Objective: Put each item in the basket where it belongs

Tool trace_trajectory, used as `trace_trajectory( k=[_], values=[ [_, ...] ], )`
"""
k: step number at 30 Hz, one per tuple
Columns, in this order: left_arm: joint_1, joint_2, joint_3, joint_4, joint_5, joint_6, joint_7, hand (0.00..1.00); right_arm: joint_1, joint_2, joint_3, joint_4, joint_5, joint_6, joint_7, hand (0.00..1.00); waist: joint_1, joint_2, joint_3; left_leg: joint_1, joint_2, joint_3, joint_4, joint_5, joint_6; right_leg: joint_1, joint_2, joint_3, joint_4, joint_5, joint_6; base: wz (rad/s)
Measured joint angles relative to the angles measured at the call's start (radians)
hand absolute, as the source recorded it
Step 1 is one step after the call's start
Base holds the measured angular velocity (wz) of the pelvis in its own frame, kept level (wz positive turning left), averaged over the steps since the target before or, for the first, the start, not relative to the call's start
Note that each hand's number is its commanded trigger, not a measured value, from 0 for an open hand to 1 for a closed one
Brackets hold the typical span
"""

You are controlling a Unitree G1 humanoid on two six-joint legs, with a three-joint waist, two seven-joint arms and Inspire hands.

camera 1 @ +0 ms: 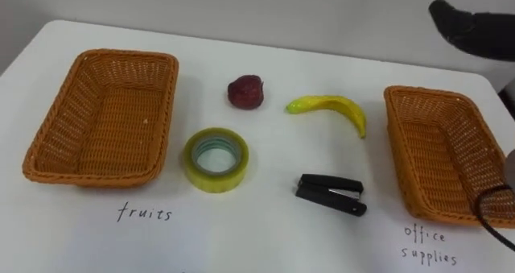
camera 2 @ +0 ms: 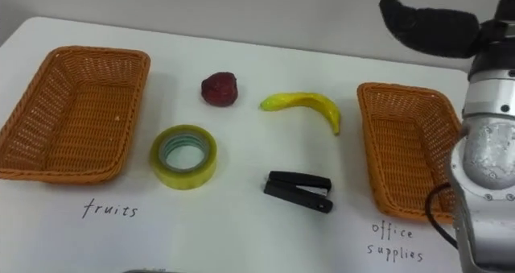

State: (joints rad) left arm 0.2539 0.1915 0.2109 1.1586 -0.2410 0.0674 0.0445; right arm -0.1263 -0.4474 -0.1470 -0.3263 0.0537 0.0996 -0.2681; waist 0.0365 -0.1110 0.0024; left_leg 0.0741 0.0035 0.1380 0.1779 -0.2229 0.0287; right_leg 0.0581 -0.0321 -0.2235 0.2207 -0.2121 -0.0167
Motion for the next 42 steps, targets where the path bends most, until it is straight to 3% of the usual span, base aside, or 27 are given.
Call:
trace_trajectory(
  k=[3, 16, 31, 42],
  values=[
    [-0.004, 0.000, 0.000, -0.002, 0.005, 0.010, 0.016, 0.00, -0.011, -0.022, 0.010, 0.002, -0.021, 0.017, 0.054, 0.00, 0.000, 0.003, -0.0007, -0.001, 0.001, 0.000, 0.000, 0.000, 0.000, 0.001, 0.000, -0.003, 0.000, 0.000, 0.000, 0.00],
    [-0.016, 0.028, -0.018, -0.033, 0.009, 0.041, -0.039, 0.00, -0.017, -0.023, 0.054, 0.111, -0.189, 0.101, 0.324, 0.00, -0.001, 0.012, -0.0014, 0.002, 0.002, -0.003, 0.003, 0.000, 0.000, 0.010, -0.001, -0.020, -0.002, 0.003, 0.000, 0.01],
    [-0.028, 0.029, -0.018, -0.040, 0.016, 0.047, -0.105, 0.00, -0.017, -0.033, 0.053, 0.173, -0.264, 0.122, 0.564, 0.00, 0.004, 0.000, -0.0048, 0.006, 0.002, -0.003, 0.009, 0.000, 0.000, 0.010, -0.002, -0.017, -0.002, 0.004, -0.001, 0.00],
    [-0.031, 0.029, -0.020, -0.039, 0.007, 0.047, -0.099, 0.00, -0.017, -0.033, 0.054, 0.193, -0.247, 0.122, 0.650, 0.00, 0.001, 0.003, -0.0020, 0.003, 0.003, -0.003, 0.008, 0.000, 0.000, 0.012, -0.001, -0.013, -0.001, 0.006, -0.003, 0.00]
  ],
)
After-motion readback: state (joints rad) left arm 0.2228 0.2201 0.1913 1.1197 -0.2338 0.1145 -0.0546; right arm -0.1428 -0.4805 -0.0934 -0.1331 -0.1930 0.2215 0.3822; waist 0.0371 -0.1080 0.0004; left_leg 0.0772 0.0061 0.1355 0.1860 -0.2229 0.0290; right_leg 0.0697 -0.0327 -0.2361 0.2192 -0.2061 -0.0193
